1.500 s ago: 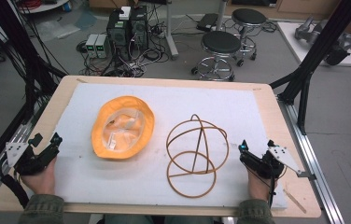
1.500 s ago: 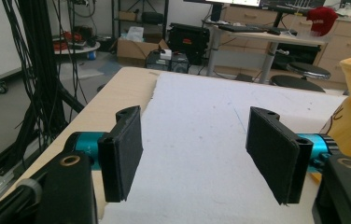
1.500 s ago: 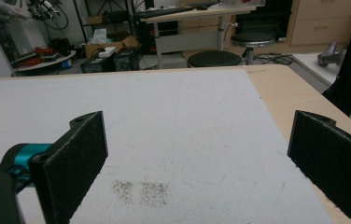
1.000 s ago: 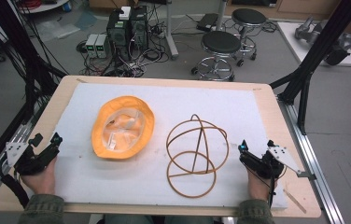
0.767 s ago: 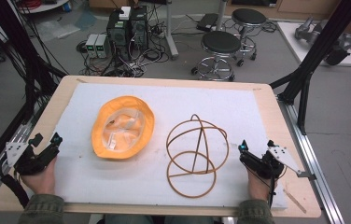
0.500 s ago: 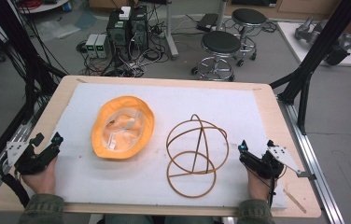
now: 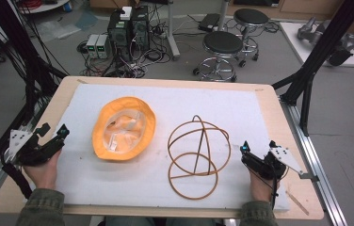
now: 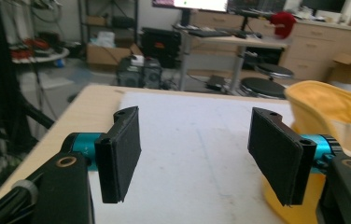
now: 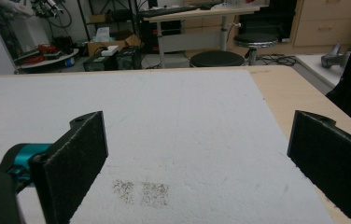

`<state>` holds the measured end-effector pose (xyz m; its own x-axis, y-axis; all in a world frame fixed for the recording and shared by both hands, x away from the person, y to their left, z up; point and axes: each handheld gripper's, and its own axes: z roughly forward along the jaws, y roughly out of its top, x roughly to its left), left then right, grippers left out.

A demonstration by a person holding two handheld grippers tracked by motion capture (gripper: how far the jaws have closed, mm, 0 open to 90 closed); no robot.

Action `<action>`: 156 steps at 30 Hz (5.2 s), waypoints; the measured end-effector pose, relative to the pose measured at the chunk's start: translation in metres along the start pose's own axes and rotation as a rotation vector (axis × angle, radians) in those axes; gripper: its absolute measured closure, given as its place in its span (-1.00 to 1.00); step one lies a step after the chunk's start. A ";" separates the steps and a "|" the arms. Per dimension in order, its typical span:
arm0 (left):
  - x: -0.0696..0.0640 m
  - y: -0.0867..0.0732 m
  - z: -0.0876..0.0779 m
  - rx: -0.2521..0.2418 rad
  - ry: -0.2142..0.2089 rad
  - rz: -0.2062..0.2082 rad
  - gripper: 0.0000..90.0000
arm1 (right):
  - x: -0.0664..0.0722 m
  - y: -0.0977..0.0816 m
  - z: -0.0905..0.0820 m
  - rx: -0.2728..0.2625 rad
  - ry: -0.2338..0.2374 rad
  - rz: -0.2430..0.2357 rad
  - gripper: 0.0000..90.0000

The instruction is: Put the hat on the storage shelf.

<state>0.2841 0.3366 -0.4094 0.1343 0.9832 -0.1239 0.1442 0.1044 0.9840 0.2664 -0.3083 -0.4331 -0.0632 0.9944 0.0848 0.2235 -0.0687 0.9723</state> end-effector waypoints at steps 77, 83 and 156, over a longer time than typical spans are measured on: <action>-0.069 0.009 0.111 0.511 -0.199 -0.012 0.24 | 0.005 0.000 -0.003 -0.022 0.008 -0.006 -0.92; -0.071 0.003 0.111 0.508 -0.214 -0.031 0.89 | 0.004 0.001 -0.004 -0.034 -0.005 0.002 -0.92; -0.132 0.089 0.070 -0.383 -0.301 0.033 0.92 | 0.003 0.001 -0.005 -0.029 0.009 0.021 -0.90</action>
<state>0.3474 0.2060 -0.3139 0.4184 0.9057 -0.0678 -0.2287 0.1773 0.9572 0.2618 -0.3060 -0.4310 -0.0674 0.9919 0.1075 0.1968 -0.0924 0.9761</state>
